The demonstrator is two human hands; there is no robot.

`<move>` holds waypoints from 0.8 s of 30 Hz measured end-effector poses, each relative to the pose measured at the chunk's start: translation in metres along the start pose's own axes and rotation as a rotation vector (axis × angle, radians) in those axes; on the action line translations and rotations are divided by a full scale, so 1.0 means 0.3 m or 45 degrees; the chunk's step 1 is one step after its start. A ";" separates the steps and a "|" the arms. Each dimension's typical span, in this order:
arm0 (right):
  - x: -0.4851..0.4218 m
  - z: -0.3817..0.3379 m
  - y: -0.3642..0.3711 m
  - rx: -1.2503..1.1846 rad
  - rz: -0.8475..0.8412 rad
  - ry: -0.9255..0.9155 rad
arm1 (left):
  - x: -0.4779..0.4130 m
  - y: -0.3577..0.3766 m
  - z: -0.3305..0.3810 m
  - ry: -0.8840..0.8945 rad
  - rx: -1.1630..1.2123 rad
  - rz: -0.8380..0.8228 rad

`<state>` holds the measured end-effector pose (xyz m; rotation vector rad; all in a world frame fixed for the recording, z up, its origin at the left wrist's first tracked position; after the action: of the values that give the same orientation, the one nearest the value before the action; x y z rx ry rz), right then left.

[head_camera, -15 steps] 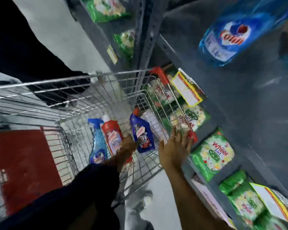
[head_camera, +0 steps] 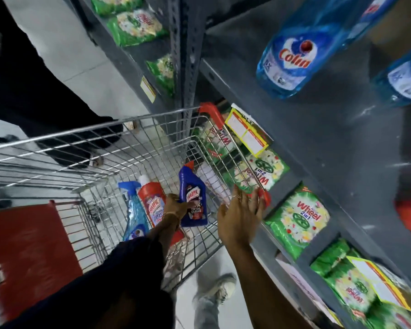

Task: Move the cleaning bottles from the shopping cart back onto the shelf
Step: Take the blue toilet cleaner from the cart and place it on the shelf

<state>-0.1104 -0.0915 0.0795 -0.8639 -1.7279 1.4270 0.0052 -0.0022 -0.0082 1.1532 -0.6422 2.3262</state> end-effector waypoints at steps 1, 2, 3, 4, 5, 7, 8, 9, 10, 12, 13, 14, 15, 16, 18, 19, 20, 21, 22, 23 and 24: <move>-0.001 0.001 0.001 -0.022 0.010 -0.011 | 0.012 -0.028 0.013 0.036 -0.005 -0.024; 0.002 0.002 -0.007 -0.048 0.014 -0.010 | 0.026 -0.057 0.031 0.092 -0.029 -0.048; 0.004 0.004 -0.014 -0.081 0.012 -0.022 | 0.053 -0.085 0.059 0.159 -0.035 -0.068; 0.004 0.009 -0.028 -0.117 -0.025 -0.030 | 0.115 -0.113 0.101 0.233 -0.052 -0.082; 0.007 0.012 -0.046 -0.168 -0.066 -0.040 | 0.181 -0.144 0.142 0.301 -0.051 -0.103; 0.020 0.027 -0.089 -0.485 -0.277 0.001 | 0.316 -0.187 0.213 0.429 -0.039 -0.185; 0.034 0.026 -0.142 -0.805 -0.429 0.059 | 0.388 -0.202 0.247 0.484 -0.030 -0.223; 0.053 0.025 -0.192 -1.131 -0.558 0.128 | 0.445 -0.211 0.273 0.539 -0.015 -0.252; 0.086 0.028 -0.256 -1.399 -0.649 0.167 | 0.513 -0.215 0.297 0.602 -0.016 -0.278; 0.156 0.056 -0.365 -1.723 -0.690 0.189 | 0.636 -0.203 0.321 0.703 -0.029 -0.349; 0.194 0.082 -0.409 -1.822 -0.649 0.197 | 0.693 -0.189 0.327 0.736 -0.028 -0.394; 0.236 0.122 -0.448 -1.889 -0.589 0.224 | 0.752 -0.167 0.326 0.767 -0.019 -0.449; 0.272 0.161 -0.484 -1.949 -0.532 0.254 | 0.802 -0.145 0.321 0.792 0.000 -0.501; 0.291 0.192 -0.501 -1.980 -0.484 0.284 | 0.836 -0.133 0.319 0.806 0.021 -0.546; 0.349 0.279 -0.543 -2.026 -0.438 0.332 | 0.907 -0.093 0.291 0.795 0.019 -0.657; 0.380 0.323 -0.560 -2.031 -0.416 0.344 | 0.934 -0.072 0.271 0.788 0.007 -0.707; 0.415 0.373 -0.574 -2.020 -0.394 0.324 | 0.959 -0.046 0.247 0.775 -0.009 -0.747; 0.442 0.407 -0.586 -2.006 -0.382 0.305 | 0.976 -0.025 0.228 0.757 -0.018 -0.769; 0.466 0.436 -0.594 -2.000 -0.369 0.302 | 0.992 -0.005 0.213 0.742 -0.032 -0.785; 0.492 0.464 -0.604 -1.997 -0.340 0.316 | 1.011 0.019 0.199 0.739 -0.056 -0.806; 0.516 0.497 -0.601 -1.998 -0.304 0.337 | 1.030 0.045 0.185 0.743 -0.087 -0.827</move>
<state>-0.3265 -0.0636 0.2561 -1.3778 -2.4291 -0.4744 -0.1365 0.0149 0.2716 0.4875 -0.1001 1.8996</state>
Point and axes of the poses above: each hand's wrist, its own x-axis away from the middle knuckle, its own y-axis out of the palm, z = x × y, the point moved 1 cm from there along -x, towards the middle knuckle, and after that the axes turned 2 degrees about z, right-handed, at the moved point
